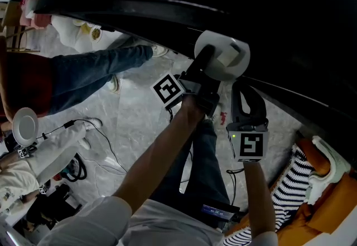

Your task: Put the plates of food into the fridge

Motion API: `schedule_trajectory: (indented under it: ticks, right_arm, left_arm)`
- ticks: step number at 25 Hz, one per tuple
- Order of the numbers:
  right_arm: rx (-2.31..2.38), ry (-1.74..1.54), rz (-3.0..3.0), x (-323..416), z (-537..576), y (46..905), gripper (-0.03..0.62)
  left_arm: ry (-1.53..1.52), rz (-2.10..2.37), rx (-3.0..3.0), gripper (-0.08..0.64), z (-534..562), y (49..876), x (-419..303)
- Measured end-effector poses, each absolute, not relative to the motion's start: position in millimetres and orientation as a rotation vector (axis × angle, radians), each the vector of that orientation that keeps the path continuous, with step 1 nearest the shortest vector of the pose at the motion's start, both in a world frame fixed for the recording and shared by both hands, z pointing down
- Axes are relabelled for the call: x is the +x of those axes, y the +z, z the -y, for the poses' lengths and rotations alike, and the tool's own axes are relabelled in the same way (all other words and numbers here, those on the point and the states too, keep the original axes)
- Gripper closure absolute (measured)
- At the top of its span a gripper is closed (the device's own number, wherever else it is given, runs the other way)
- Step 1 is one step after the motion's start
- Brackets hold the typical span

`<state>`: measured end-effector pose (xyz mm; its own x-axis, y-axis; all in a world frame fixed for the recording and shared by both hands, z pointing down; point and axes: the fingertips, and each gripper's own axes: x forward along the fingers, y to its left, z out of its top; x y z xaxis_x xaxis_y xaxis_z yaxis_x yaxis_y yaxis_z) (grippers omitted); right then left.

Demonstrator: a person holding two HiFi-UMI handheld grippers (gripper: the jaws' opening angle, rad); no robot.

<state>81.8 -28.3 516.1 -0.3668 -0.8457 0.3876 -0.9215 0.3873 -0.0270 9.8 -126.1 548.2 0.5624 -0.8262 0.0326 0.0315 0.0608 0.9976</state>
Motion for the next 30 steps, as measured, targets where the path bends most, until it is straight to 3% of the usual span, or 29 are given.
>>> schedule_trajectory:
  ticks: [30]
  right_arm:
    - [1.599,0.373,2.343,86,47,524,0.581]
  left_arm:
    - [-0.732,0.766,1.349,0.531,150,558,30]
